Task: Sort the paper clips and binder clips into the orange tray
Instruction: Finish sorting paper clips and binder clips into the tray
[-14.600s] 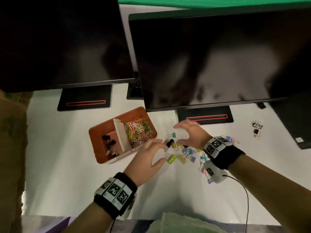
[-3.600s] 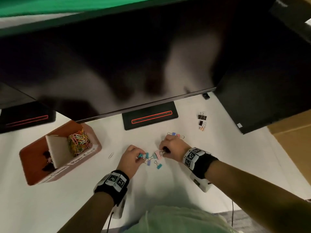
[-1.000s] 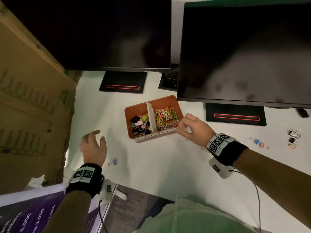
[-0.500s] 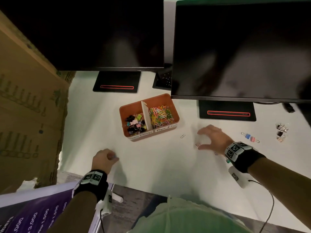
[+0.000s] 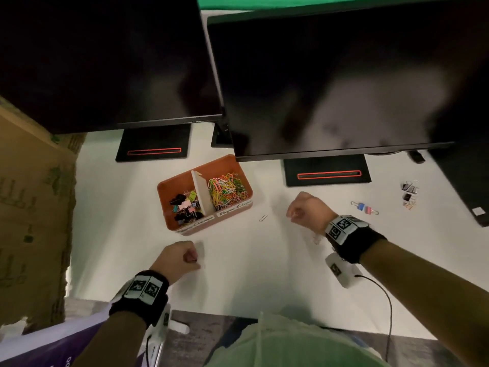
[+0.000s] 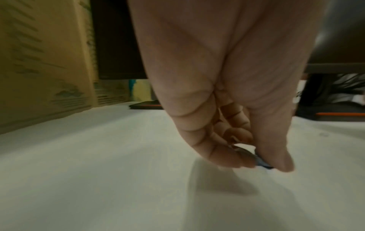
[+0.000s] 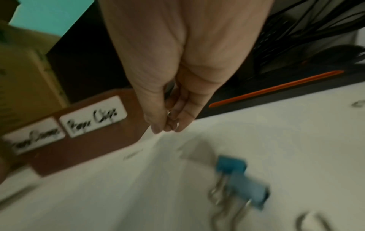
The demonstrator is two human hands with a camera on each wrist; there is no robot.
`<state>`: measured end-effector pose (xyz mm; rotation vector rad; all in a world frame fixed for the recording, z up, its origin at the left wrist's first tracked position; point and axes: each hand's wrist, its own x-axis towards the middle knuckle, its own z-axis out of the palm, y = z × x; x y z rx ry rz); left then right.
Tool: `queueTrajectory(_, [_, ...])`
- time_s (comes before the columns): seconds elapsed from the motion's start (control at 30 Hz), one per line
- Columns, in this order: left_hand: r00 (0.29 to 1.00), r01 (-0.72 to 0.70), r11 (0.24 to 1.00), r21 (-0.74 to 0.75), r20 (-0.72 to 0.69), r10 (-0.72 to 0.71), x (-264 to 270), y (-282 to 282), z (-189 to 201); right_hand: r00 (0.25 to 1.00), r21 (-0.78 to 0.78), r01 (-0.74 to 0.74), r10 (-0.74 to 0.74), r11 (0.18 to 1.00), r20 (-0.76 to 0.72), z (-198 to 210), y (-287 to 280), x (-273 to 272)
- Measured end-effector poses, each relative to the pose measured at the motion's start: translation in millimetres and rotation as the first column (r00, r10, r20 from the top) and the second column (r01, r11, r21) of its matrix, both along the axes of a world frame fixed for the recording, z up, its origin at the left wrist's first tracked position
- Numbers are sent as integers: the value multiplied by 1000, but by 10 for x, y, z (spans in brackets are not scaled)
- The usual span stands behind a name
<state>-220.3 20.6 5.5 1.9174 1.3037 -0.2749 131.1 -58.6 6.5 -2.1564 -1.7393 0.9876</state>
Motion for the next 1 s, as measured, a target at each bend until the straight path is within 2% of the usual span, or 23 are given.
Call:
queueTrajectory(0.07, [995, 56, 998, -40, 88, -52, 285, -27, 74, 994, 10, 100, -99, 995, -42, 116, -59, 220])
queueTrajectory(0.23, [958, 151, 988, -29, 252, -138, 1182, -219, 127, 986, -93, 164, -164, 982, 3, 191, -499, 761])
queueTrajectory(0.4, [915, 267, 963, -15, 317, -249, 2013, -560, 19, 982, -185, 187, -189, 965, 11, 71, -1035, 1136])
queueTrajectory(0.5, [914, 276, 961, -22, 317, -255, 2353, -738, -79, 987, -201, 158, -161, 967, 4, -33, -1196, 1244])
queueTrajectory(0.63, [948, 184, 982, -29, 268, -170, 2622, -852, -216, 983, -189, 125, -147, 974, -108, -189, -1237, 1256])
queueTrajectory(0.77, [960, 167, 986, 23, 224, -168, 2752, -878, -252, 981, -161, 120, -142, 980, -133, -264, -1174, 1266])
queueTrajectory(1.0, [967, 176, 983, 46, 179, -181, 2828, -882, -250, 990, -129, 11, -28, 992, -135, -315, -1077, 1258])
